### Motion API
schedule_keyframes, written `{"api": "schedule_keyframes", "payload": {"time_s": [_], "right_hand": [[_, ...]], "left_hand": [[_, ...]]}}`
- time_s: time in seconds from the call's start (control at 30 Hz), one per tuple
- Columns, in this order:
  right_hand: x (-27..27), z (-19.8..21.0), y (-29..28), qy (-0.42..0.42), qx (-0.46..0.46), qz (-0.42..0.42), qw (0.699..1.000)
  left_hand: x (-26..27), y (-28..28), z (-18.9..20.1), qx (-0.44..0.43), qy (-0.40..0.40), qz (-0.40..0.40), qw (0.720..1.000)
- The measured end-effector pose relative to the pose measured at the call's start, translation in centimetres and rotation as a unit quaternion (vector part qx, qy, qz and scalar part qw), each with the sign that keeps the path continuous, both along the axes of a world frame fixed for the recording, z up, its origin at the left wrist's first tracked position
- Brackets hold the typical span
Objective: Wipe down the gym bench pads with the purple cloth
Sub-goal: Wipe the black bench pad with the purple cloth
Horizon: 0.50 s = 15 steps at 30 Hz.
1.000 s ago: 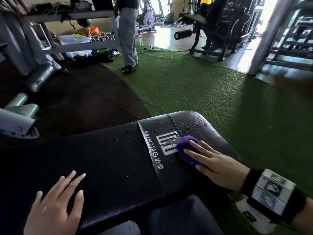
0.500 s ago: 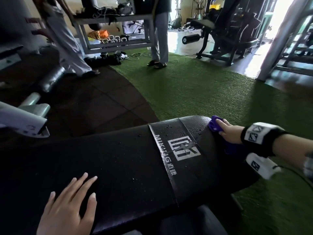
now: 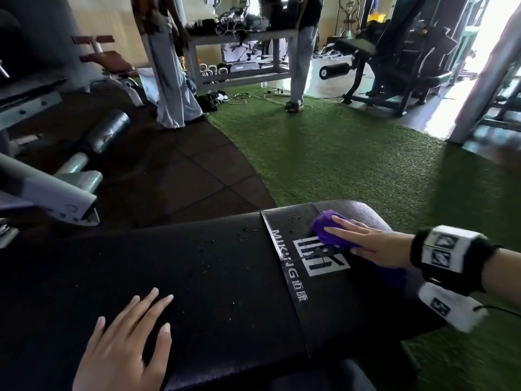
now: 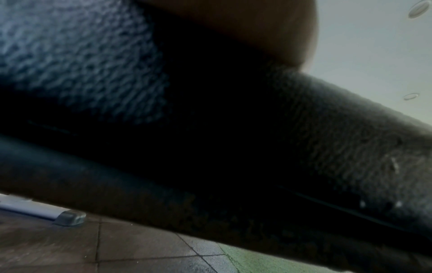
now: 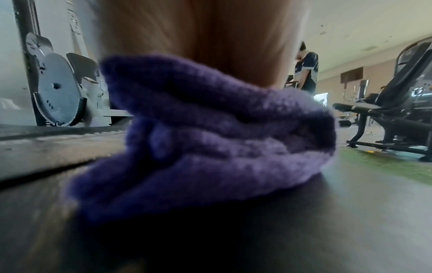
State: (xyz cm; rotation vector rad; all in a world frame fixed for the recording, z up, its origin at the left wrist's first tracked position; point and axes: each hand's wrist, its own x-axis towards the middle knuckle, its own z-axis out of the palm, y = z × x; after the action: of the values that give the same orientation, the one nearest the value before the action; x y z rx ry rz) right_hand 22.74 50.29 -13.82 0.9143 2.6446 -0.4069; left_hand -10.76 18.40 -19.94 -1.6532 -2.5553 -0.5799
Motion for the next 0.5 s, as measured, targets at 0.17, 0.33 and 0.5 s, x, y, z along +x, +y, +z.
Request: {"api": "schedule_keyframes", "payload": {"time_s": [0.17, 0.33, 0.5], "right_hand": [[2.6, 0.9, 2.3, 0.013, -0.007, -0.126, 0.992], [-1.5, 1.0, 5.7, -0.014, 0.085, -0.209, 0.974], [-4.4, 0.6, 3.5, -0.026, 0.069, -0.096, 0.993]], "left_hand": [[-0.1, -0.1, -0.1, 0.004, 0.01, 0.0, 1.0], [0.0, -0.1, -0.1, 0.0, 0.0, 0.002, 1.0], [0.1, -0.2, -0.2, 0.003, -0.012, 0.007, 1.0]]}}
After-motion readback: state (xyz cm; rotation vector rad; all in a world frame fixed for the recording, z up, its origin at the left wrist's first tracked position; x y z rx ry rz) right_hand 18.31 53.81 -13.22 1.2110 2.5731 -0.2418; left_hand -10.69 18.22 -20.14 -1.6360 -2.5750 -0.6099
